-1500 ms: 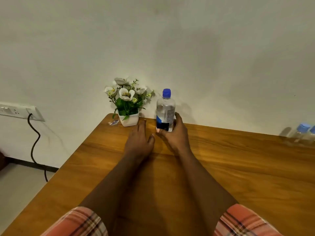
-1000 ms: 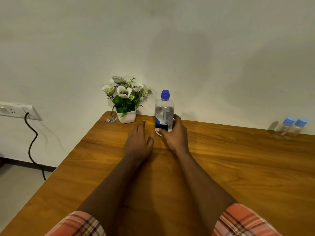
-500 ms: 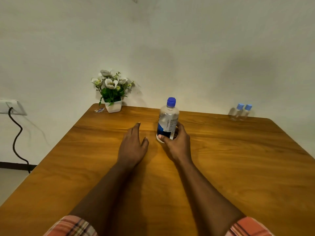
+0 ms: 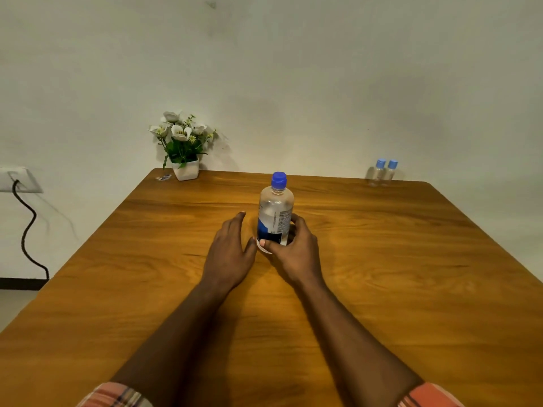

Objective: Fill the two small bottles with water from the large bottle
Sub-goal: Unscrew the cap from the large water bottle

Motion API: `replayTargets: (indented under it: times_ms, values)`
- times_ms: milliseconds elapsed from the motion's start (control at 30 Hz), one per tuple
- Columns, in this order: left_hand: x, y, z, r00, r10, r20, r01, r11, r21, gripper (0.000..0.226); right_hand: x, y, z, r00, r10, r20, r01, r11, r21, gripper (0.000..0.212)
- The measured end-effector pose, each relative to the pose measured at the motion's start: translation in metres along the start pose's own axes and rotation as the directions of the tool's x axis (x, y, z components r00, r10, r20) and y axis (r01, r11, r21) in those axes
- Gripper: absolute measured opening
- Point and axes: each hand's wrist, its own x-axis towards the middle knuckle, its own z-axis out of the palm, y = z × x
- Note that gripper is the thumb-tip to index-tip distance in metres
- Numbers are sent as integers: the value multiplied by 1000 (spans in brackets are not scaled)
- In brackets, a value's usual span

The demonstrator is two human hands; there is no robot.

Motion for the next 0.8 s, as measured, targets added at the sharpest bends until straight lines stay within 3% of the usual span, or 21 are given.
replayTargets:
  times_ms: [467, 633, 700, 800]
  values:
    - [-8, 6, -4, 997, 49, 62, -47, 998, -39, 71, -9, -3, -2, 999, -10, 42, 11, 1000, -20, 78]
    - [-8, 2, -5, 996, 59, 62, -54, 995, -82, 74, -7, -12, -24, 983, 65, 172, -60, 998, -33, 104]
    - [-8, 0, -5, 996, 61, 61, -55, 993, -100, 74, 3, -26, -40, 984, 93, 153, -77, 991, -107, 89]
    - [-7, 1, -4, 997, 55, 54, -49, 992, -120, 71, 24, -64, -64, 995, -69, 69, 81, 978, -190, 56]
